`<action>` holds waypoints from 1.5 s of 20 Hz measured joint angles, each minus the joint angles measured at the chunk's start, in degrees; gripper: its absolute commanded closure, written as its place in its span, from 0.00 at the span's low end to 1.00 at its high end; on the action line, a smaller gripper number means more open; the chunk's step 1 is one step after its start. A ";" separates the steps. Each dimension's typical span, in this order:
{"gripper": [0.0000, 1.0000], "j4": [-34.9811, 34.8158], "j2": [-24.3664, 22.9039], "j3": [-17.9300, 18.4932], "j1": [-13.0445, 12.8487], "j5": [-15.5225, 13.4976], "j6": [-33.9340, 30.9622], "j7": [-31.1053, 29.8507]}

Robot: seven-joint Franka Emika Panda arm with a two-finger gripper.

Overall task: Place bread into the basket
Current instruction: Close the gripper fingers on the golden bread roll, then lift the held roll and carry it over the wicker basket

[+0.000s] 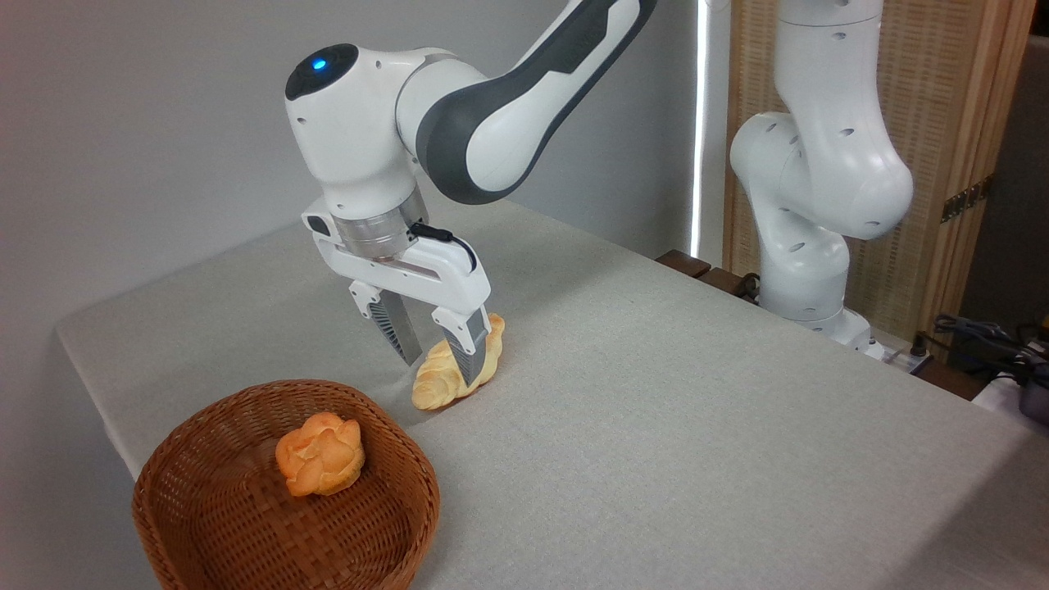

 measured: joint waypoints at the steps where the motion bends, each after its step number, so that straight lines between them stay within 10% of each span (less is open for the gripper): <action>1: 0.00 -0.01 0.08 -0.04 -0.03 0.00 -0.02 0.00; 7: 0.01 -0.10 0.93 -0.19 -0.30 1.11 -0.21 0.00; 10: 0.64 -0.10 1.10 -0.19 -0.38 1.18 -0.21 0.00; 30: 0.60 2.95 0.62 0.03 -0.33 1.31 -3.56 0.56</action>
